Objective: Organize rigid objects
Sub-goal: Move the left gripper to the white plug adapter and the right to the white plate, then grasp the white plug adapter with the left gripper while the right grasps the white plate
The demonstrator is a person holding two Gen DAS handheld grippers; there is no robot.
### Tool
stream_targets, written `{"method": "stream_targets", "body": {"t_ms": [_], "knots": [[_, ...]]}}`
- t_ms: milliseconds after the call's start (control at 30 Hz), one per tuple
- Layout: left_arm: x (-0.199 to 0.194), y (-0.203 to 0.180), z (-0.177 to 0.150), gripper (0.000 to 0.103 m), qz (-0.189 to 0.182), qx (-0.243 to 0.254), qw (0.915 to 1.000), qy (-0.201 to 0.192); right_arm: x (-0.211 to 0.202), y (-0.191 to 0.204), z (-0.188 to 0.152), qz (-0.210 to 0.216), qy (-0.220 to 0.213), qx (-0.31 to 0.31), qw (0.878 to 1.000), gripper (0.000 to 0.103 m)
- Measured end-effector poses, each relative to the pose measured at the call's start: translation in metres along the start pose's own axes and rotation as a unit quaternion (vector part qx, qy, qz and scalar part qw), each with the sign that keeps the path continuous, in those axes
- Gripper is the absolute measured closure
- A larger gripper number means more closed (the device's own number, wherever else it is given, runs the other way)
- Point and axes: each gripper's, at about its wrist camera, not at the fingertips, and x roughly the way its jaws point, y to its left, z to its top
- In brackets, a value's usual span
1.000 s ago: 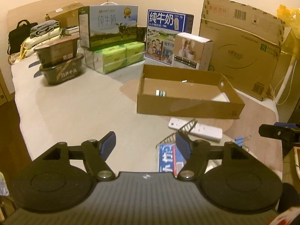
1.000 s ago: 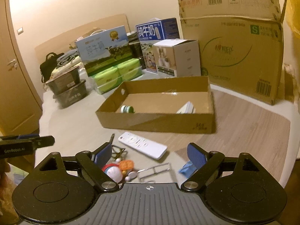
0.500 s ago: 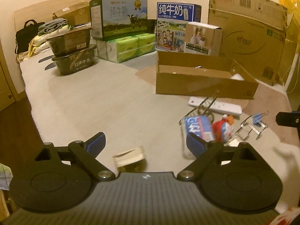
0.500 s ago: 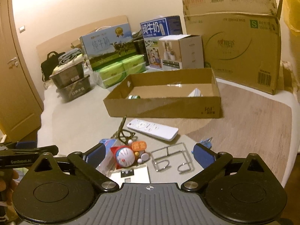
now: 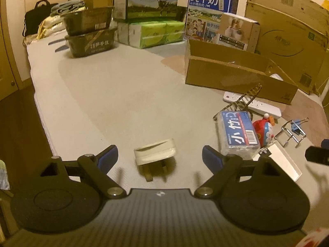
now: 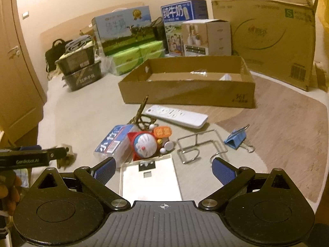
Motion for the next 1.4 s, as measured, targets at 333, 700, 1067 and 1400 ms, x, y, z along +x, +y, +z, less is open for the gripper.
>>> {"method": "stream_targets", "body": {"t_ms": [333, 700, 1067, 1400], "knots": [[0.015, 0.001, 0.004, 0.032, -0.003, 0.003, 0.9999, 0.014, 0.013, 0.011, -0.009, 0.002, 0.014, -0.012, 1.0, 0.004], [0.023, 0.002, 0.002, 0.054, -0.004, 0.001, 0.9997, 0.023, 0.025, 0.018, -0.018, 0.004, 0.031, -0.021, 0.999, 0.004], [0.019, 0.0, 0.003, 0.055, -0.018, -0.005, 0.9996, 0.022, 0.031, 0.016, -0.023, 0.003, 0.04, -0.023, 0.999, 0.004], [0.011, -0.022, 0.004, 0.055, -0.041, 0.01, 0.999, 0.015, 0.043, 0.023, -0.03, 0.0, 0.049, -0.05, 0.998, 0.004]]}}
